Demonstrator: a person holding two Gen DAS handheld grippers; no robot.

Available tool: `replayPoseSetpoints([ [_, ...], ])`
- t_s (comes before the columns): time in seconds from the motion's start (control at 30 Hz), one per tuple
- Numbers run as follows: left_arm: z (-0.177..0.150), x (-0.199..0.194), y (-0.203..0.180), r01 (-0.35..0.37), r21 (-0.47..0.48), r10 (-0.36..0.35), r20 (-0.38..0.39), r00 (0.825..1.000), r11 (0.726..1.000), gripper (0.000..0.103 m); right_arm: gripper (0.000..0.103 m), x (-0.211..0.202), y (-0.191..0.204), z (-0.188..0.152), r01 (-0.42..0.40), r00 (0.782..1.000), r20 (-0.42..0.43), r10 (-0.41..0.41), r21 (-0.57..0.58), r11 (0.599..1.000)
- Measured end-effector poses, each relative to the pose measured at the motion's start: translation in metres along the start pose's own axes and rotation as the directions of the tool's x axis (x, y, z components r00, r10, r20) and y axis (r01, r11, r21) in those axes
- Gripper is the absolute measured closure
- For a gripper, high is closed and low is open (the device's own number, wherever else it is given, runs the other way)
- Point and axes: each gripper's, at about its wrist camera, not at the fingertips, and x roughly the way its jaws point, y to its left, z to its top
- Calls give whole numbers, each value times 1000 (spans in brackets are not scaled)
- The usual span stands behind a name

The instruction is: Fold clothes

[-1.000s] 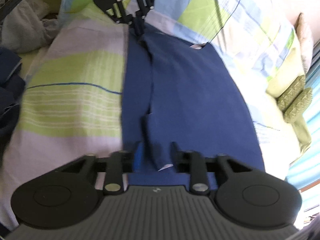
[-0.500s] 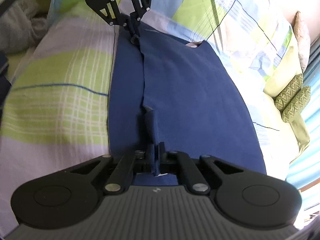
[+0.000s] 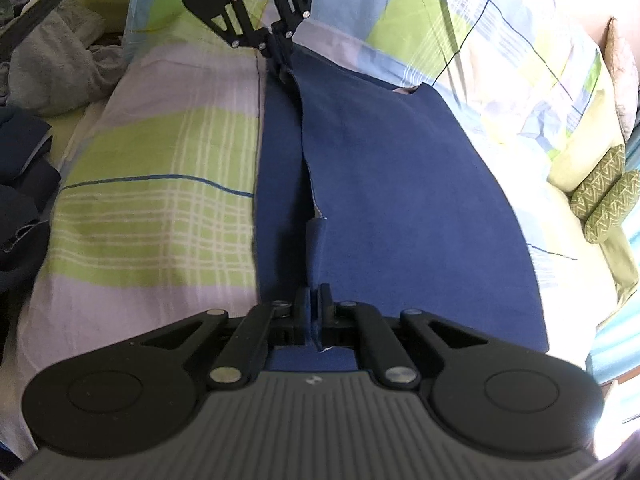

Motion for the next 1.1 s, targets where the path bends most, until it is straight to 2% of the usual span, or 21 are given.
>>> replayPoseSetpoints([
  [0.1,-2,2,-2,2,-15,-2,-15,1000,1000,103,101,-1,2,-4,-4,1000,8,4,-10,1000],
  [0.27,5,11,-7,-4,-3,3,-79,997,1000,103,94,21,9,-6,-39,998,-56,37,-41,998],
  [0.33,8,3,-2,14,-44,-18,-100,995,999,101,75,15,-1,0,-67,996,-67,66,-11,998],
  [0.37,9,-6,3,24,-86,-34,-118,992,996,98,61,9,-9,3,-87,994,-69,88,19,996],
  [0.43,9,-19,11,8,-138,-27,-138,990,990,88,63,-8,-31,9,-109,993,-40,113,80,991],
  [0.5,13,-31,27,-33,-245,-5,-153,988,969,88,71,-19,-50,13,-114,993,-4,115,114,987],
  [0.53,16,-34,38,-63,-328,15,-148,989,943,88,73,-20,-62,16,-117,993,11,117,137,984],
  [0.57,21,-34,52,-86,-441,30,-132,991,893,88,78,-15,-71,19,-117,993,17,115,152,981],
  [0.63,30,-20,64,-104,-543,32,-140,990,834,88,80,3,-83,22,-109,994,12,109,151,982],
  [0.73,41,14,61,-136,-598,17,-200,980,790,87,80,40,-93,17,-117,993,-5,118,120,986],
  [0.77,42,29,56,-139,-631,-20,-237,971,763,88,80,56,-95,12,-141,990,-14,143,98,985],
  [0.8,43,36,50,-177,-644,-17,-283,959,745,88,80,60,-96,10,-167,986,-9,168,69,984],
  [0.87,50,29,48,-231,-671,3,-323,946,704,87,80,62,-101,9,-209,978,10,209,0,978],
  [0.9,53,24,51,-243,-706,-5,-330,944,665,86,80,60,-106,10,-226,974,25,227,-36,973],
  [0.93,57,16,57,-264,-763,-18,-339,941,590,84,80,56,-118,10,-245,967,56,248,-48,968],
  [0.97,65,10,62,-293,-822,-36,-354,935,489,72,79,56,-131,8,-266,959,82,269,-47,963],
  [1.03,79,11,61,-335,-857,-74,-392,917,391,56,74,70,-145,0,-310,945,78,317,-96,946],
  [1.1,103,26,55,-418,-849,-159,-485,860,323,58,73,86,-159,-9,-373,918,82,389,-160,914],
])
